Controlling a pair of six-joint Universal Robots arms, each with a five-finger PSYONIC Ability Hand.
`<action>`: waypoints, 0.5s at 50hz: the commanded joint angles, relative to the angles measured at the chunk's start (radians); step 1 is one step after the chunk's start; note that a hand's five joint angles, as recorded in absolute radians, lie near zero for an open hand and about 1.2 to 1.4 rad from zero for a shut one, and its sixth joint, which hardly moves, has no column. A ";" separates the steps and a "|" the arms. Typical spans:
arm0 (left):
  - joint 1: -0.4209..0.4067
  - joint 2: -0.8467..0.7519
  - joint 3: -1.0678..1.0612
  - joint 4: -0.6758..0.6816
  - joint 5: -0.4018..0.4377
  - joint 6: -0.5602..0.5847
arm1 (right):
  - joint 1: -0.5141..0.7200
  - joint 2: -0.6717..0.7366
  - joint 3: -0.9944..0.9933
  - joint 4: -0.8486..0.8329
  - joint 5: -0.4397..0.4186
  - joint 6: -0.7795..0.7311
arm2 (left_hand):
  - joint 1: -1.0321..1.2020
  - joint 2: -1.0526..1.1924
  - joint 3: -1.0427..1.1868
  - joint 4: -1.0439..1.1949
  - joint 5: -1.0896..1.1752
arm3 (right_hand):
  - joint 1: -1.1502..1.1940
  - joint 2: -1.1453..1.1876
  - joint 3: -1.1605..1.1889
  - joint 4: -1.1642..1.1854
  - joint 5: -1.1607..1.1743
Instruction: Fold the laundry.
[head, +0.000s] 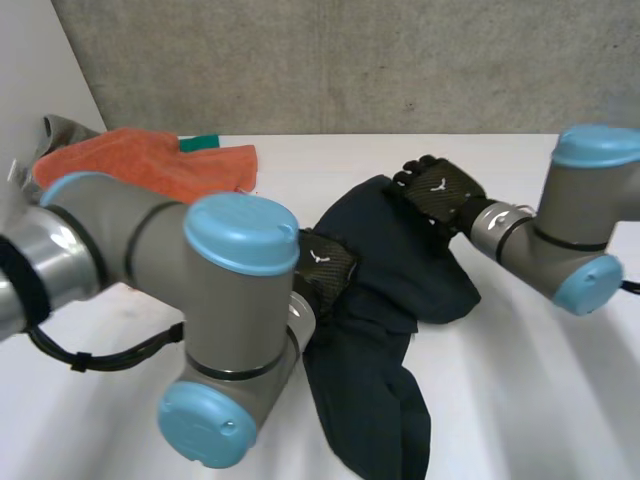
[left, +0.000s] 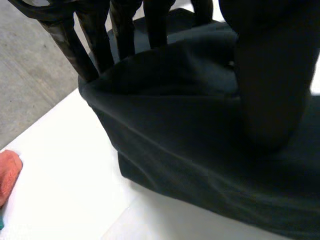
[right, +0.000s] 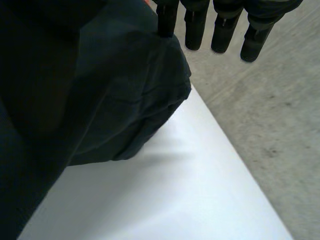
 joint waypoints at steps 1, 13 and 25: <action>-0.004 -0.047 0.034 0.003 -0.021 0.031 | 0.010 0.083 -0.082 0.004 0.023 0.066 | 0.792 0.808 0.807 0.813 0.813 | 1.135 1.143 1.143 1.142 1.133; 0.025 0.169 0.017 -0.001 0.083 -0.148 | -0.100 -0.339 0.027 0.115 0.031 0.357 | 0.993 1.009 1.008 1.014 1.014 | 1.136 1.144 1.144 1.144 1.134; 0.205 0.274 -0.018 -0.006 0.181 -0.423 | 0.002 -0.387 -0.111 0.259 -0.078 0.433 | 0.993 1.009 1.008 1.014 1.014 | 1.136 1.144 1.144 1.144 1.134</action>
